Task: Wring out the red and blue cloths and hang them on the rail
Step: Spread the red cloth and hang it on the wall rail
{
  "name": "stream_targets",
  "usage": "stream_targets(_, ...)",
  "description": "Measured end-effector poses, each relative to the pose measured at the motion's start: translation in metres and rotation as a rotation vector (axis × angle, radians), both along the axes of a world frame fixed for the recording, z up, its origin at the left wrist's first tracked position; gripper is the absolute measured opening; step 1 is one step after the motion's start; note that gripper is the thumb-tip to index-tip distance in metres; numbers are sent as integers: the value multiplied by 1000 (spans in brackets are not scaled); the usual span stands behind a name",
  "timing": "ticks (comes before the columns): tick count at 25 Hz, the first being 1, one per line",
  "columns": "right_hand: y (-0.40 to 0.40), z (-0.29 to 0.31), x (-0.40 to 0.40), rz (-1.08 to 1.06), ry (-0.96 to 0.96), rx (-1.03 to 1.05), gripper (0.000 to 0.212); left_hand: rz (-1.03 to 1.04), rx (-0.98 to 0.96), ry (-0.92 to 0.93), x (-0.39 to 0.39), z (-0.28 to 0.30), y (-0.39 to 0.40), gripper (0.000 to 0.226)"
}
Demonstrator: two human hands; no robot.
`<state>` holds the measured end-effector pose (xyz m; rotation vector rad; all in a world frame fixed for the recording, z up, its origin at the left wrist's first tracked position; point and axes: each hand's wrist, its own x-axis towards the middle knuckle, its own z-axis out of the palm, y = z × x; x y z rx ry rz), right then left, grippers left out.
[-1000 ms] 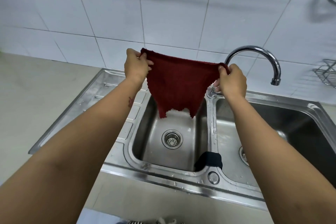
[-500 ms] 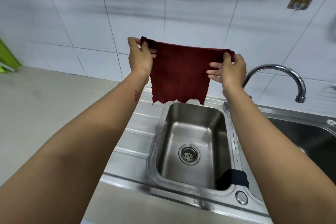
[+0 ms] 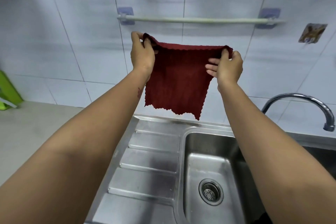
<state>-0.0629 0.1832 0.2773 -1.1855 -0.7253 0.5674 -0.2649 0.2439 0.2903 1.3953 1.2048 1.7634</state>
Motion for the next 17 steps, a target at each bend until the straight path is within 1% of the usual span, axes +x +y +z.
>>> stream_targets(3,22,20,-7,-34,-43,33,25,-30,48,8,-6,24,18,8)
stream_targets(7,51,56,-10,-77,-112,97,18,-100,84,-26,-10,59,38,11)
stream_targets(9,67,75,-9,-103,-185,130,18,-142,90,-38,-9,77,51,13)
stream_targets(13,95,106,-6,-166,-466,160,20,-151,131,20,-5,107,79,13)
stream_targets(16,109,113,0,-171,-775,88,33,-145,145,94,-2,113,105,12)
stream_targets(17,113,112,3,-154,-835,59,37,-136,155,125,0,112,113,12)
